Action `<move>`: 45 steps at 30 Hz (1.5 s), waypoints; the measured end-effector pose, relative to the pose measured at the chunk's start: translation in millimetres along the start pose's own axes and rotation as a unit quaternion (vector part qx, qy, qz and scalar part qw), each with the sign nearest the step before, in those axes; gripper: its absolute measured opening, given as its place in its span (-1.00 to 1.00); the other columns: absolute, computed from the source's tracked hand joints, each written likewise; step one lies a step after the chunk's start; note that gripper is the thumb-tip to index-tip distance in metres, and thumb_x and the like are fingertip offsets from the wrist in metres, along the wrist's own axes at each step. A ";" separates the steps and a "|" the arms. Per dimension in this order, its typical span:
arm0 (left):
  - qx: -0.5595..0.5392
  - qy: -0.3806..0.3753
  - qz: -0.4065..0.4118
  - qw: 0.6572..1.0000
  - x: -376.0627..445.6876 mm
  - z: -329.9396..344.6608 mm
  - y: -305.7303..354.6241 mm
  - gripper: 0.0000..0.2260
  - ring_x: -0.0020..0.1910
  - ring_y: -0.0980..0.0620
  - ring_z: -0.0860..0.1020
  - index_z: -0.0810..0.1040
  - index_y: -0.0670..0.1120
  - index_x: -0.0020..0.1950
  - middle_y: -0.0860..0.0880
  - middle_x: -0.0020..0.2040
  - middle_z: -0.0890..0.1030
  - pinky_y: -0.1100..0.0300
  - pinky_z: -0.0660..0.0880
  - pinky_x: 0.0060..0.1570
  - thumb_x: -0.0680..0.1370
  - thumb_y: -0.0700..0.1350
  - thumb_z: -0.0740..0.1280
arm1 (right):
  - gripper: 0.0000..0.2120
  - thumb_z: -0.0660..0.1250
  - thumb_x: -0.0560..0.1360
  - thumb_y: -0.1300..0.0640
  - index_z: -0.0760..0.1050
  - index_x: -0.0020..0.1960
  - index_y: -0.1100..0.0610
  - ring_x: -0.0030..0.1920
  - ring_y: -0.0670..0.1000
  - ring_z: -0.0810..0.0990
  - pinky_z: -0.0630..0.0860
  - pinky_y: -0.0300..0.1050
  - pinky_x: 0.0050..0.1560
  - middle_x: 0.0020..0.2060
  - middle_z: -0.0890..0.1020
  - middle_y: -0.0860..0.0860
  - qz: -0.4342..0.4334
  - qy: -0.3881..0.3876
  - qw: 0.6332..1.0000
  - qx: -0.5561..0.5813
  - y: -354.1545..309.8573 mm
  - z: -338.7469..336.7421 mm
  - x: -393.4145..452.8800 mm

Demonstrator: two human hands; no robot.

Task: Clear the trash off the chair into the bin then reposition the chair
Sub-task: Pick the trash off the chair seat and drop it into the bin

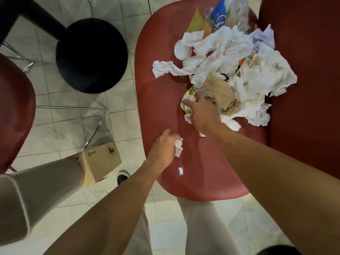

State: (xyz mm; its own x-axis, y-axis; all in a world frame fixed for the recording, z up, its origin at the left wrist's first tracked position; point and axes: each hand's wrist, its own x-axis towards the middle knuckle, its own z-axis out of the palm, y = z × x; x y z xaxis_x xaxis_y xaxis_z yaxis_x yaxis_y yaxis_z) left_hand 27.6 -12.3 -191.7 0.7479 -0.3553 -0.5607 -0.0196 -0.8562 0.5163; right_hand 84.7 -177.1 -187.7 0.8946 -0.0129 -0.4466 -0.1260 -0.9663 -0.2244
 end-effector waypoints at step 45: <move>-0.143 0.298 -0.284 0.900 -331.7 -185.6 -279.6 -0.74 -0.11 -0.15 0.55 0.58 -0.13 -0.05 -0.12 -0.09 0.62 0.10 0.42 -0.19 0.50 0.08 0.36 | -0.65 0.22 0.48 0.25 0.54 0.23 0.14 0.03 0.20 0.56 0.50 -0.08 0.06 0.07 0.55 0.16 -0.095 -0.024 0.985 0.139 -443.2 4.4 -196.0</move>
State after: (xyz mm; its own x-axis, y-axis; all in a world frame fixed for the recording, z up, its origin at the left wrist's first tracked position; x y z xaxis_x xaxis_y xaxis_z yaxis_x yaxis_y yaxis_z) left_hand -91.9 414.5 -29.9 0.8079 0.4466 -0.3844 0.5863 -0.6749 0.4481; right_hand -36.6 254.8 -4.5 0.8927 0.1806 -0.4129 -0.0761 -0.8426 -0.5331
